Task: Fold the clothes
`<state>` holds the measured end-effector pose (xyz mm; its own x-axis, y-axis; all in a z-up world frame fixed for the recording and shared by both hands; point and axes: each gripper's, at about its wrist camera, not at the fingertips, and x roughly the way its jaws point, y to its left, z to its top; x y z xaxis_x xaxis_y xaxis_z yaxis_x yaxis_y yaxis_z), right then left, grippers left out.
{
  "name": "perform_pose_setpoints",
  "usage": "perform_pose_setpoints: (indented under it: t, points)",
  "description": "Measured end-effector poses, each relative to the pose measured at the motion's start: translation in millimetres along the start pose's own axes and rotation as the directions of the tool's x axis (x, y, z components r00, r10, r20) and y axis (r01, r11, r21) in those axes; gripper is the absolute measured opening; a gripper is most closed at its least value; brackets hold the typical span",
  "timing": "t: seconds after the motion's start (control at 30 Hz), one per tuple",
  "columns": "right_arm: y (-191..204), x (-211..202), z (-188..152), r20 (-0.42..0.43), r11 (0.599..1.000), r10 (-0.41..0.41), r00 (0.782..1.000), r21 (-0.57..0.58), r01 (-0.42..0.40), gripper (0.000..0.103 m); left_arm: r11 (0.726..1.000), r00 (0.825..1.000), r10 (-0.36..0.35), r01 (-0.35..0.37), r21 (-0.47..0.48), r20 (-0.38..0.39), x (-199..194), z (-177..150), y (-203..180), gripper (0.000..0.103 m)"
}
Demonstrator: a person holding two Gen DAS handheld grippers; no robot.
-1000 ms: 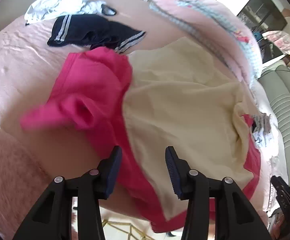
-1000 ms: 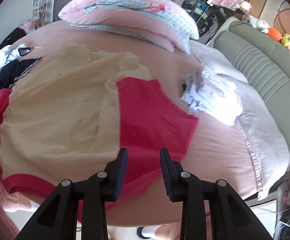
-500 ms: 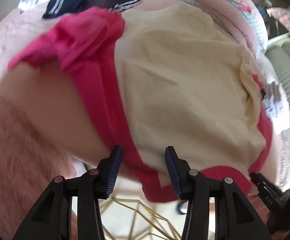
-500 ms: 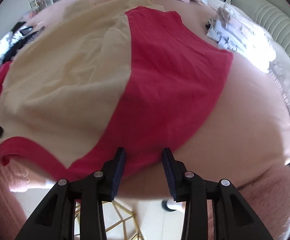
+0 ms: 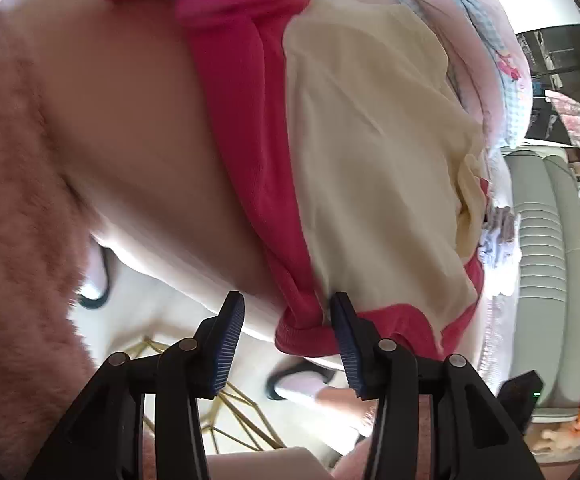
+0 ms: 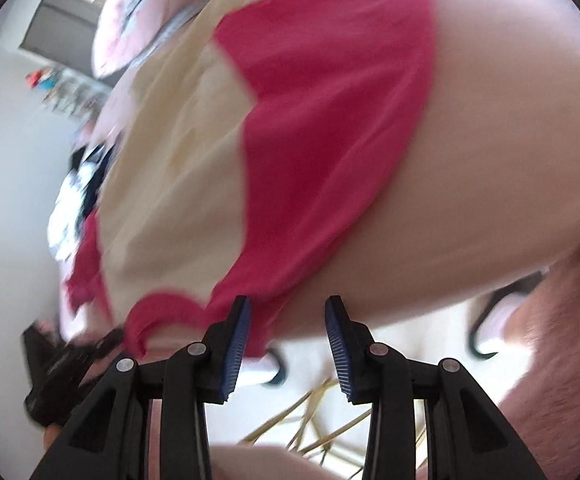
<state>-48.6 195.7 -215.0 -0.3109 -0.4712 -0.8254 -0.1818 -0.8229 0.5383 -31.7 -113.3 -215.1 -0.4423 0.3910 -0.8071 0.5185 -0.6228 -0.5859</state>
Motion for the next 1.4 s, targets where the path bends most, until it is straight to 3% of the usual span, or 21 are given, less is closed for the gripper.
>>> perform_pose_setpoints:
  t: [0.13,0.2,0.27,0.33,0.4,0.53,0.73,0.87,1.03,1.07,1.1,1.17,1.3,1.4]
  points:
    - [8,20,-8,-0.065,0.999,-0.002,0.998,-0.037,0.000,0.038,0.999,1.000,-0.028,0.028,0.016,0.014,1,1,-3,0.041]
    - [15,25,-12,-0.091,0.991,-0.092,0.992,-0.106,0.082,0.038,0.999,0.999,-0.036,0.035,0.037,0.026,-1,-1,-5,0.041]
    - [14,32,-19,-0.119,0.973,-0.208,0.971,-0.128,0.193,0.038,0.997,0.998,-0.045,0.042,0.059,0.041,-6,-2,-6,0.041]
    - [9,25,-20,-0.114,0.987,-0.145,0.983,-0.091,0.135,0.038,0.995,0.997,-0.053,0.048,0.091,0.057,-12,-6,-14,0.041]
    - [10,10,-18,-0.059,0.993,-0.088,0.994,-0.078,0.084,0.038,0.990,0.996,-0.057,0.048,0.134,0.068,-23,-9,-13,0.041]
    - [29,-7,-2,0.066,0.982,-0.113,0.991,-0.147,0.121,0.038,0.975,0.996,-0.055,0.037,0.220,0.076,-21,-7,-29,0.041]
    - [39,16,6,0.077,0.951,-0.210,0.975,-0.213,0.222,0.038,0.961,0.997,-0.029,0.007,0.275,0.078,-9,-2,-38,0.042]
    - [44,3,-14,0.043,0.939,-0.228,0.973,-0.256,0.231,0.038,0.962,0.997,-0.016,-0.005,0.273,0.075,-11,-10,-35,0.043]
    - [59,-4,-14,0.155,0.906,-0.200,0.968,-0.348,0.243,0.038,0.960,0.996,-0.031,0.008,0.279,0.080,-11,-11,-35,0.043]
    - [62,1,-11,0.146,0.897,-0.191,0.971,-0.376,0.233,0.028,0.960,0.996,-0.029,0.004,0.282,0.083,-11,-12,-35,0.043]
    - [62,9,-8,0.110,0.892,-0.192,0.975,-0.394,0.220,0.009,0.959,0.996,-0.031,0.006,0.282,0.084,-12,-12,-35,0.043]
    - [55,16,-7,0.068,0.898,-0.214,0.974,-0.378,0.224,0.009,0.960,0.996,-0.038,0.013,0.278,0.084,-13,-13,-33,0.043]
    - [30,3,-17,0.023,0.951,-0.176,0.984,-0.256,0.176,0.006,0.966,0.995,-0.056,0.033,0.256,0.080,-14,-15,-29,0.043]
    - [16,0,-30,-0.025,0.964,-0.165,0.986,-0.214,0.156,0.006,0.966,0.996,-0.057,0.036,0.256,0.075,-13,-19,-31,0.043]
